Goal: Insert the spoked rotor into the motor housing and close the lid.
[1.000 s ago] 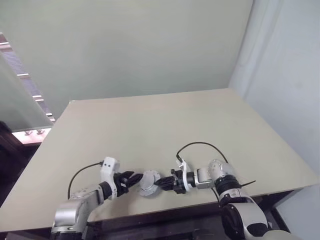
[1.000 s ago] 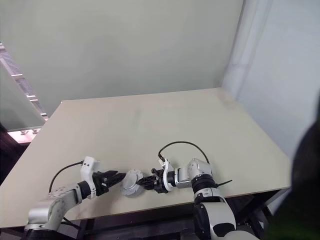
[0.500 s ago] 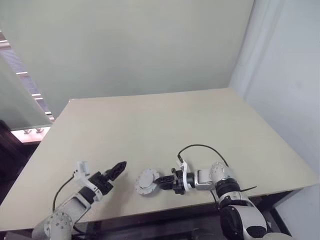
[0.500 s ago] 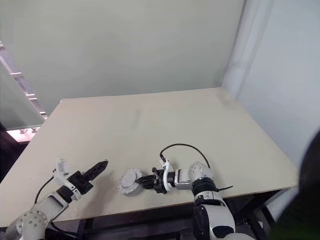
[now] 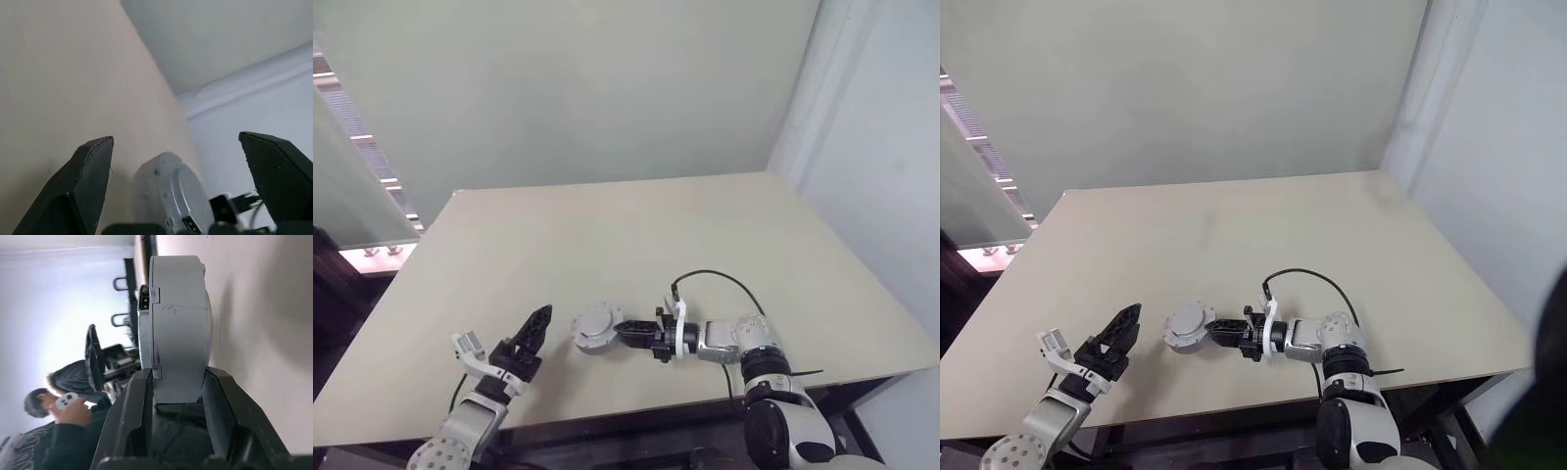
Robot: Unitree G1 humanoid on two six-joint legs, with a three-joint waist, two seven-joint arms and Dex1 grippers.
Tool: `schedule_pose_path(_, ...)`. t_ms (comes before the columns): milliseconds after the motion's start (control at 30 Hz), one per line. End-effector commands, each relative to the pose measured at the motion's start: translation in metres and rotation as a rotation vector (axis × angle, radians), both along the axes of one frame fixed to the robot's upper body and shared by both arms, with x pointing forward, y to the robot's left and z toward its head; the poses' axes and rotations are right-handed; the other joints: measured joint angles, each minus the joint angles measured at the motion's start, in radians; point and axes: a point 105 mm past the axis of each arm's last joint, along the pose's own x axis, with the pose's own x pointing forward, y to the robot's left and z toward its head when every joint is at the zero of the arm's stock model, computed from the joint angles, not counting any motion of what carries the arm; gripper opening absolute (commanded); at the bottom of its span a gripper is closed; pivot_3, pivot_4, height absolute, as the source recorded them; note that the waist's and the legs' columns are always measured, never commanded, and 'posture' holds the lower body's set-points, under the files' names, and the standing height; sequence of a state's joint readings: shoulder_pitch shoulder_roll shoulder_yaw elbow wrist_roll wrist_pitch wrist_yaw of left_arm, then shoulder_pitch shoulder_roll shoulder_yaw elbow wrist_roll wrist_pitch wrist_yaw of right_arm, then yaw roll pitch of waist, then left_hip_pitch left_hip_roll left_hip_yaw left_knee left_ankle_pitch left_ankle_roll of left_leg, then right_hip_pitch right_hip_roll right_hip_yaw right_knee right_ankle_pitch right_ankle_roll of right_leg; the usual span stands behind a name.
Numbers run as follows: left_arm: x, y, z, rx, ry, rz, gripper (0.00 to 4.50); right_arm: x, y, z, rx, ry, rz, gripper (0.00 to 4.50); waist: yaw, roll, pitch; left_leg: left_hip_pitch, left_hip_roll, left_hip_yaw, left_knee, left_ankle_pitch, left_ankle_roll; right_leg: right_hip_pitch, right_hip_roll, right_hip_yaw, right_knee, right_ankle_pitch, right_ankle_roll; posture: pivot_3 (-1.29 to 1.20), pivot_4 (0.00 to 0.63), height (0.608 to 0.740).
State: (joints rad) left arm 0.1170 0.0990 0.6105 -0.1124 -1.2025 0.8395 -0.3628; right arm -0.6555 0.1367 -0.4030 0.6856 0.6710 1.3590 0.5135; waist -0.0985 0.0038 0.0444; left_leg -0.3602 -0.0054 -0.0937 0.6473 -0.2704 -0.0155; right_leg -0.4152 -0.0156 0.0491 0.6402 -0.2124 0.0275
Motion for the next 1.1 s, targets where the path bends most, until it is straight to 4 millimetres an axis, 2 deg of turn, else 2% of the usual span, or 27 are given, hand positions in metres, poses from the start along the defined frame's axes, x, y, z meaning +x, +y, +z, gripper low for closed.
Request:
schedule_pose_path(33, 0.001, -0.012, 0.013, -0.053, -0.049, -0.04, 4.5, 0.005, 0.03, 0.054, 0.179, -0.116, 0.036, 1.2, 0.0, 0.0, 0.0, 0.0, 0.0, 0.0, 0.0, 0.0, 0.0, 0.0, 0.0, 0.0, 0.0, 0.0, 0.0, 0.0, 0.0, 0.74)
schedule_pose_path(200, 0.003, -0.027, 0.003, -0.103, -0.01, -0.088, 4.5, 0.006, 0.034, 0.065, 0.21, -0.134, 0.036, 1.2, 0.0, 0.0, 0.0, 0.0, 0.0, 0.0, 0.0, 0.0, 0.0, 0.0, 0.0, 0.0, 0.0, 0.0, 0.0, 0.0, 0.0, 0.74)
schedule_pose_path(367, 0.01, -0.041, 0.004, -0.156, -0.022, -0.13, 4.5, 0.003, 0.037, 0.072, 0.225, -0.146, 0.055, 1.2, 0.0, 0.0, 0.0, 0.0, 0.0, 0.0, 0.0, 0.0, 0.0, 0.0, 0.0, 0.0, 0.0, 0.0, 0.0, 0.0, 0.0, 0.74)
schedule_pose_path(800, 0.026, -0.058, 0.004, -0.215, -0.039, -0.173, 4.5, -0.004, 0.038, 0.07, 0.219, -0.143, 0.075, 1.2, 0.0, 0.0, 0.0, 0.0, 0.0, 0.0, 0.001, 0.0, 0.0, 0.0, 0.001, 0.001, 0.0, 0.0, 0.0, 0.0, 0.0, 0.74)
schedule_pose_path(900, 0.026, -0.062, 0.003, -0.234, -0.032, -0.194, 3.89, -0.004, 0.038, 0.07, 0.217, -0.143, 0.075, 1.2, 0.0, 0.0, 0.0, 0.0, 0.0, 0.0, 0.001, 0.0, 0.0, 0.0, 0.001, 0.001, 0.0, 0.0, 0.0, 0.0, 0.0, 0.74)
schedule_pose_path(1067, 0.025, -0.064, 0.002, -0.241, -0.032, -0.211, 2.27, -0.005, 0.037, 0.071, 0.219, -0.149, 0.077, 1.2, 0.0, 0.0, 0.0, -0.001, 0.0, 0.0, 0.001, 0.0, 0.0, 0.0, 0.001, 0.001, 0.0, 0.0, 0.0, 0.0, 0.0, 0.74)
schedule_pose_path(1100, 0.025, -0.064, 0.002, -0.242, -0.032, -0.21, 2.23, -0.006, 0.037, 0.071, 0.218, -0.157, 0.079, 1.2, 0.0, 0.0, 0.0, -0.001, 0.0, 0.0, 0.001, 0.0, 0.0, 0.0, 0.001, 0.001, 0.0, 0.0, 0.0, 0.0, 0.0, 0.74)
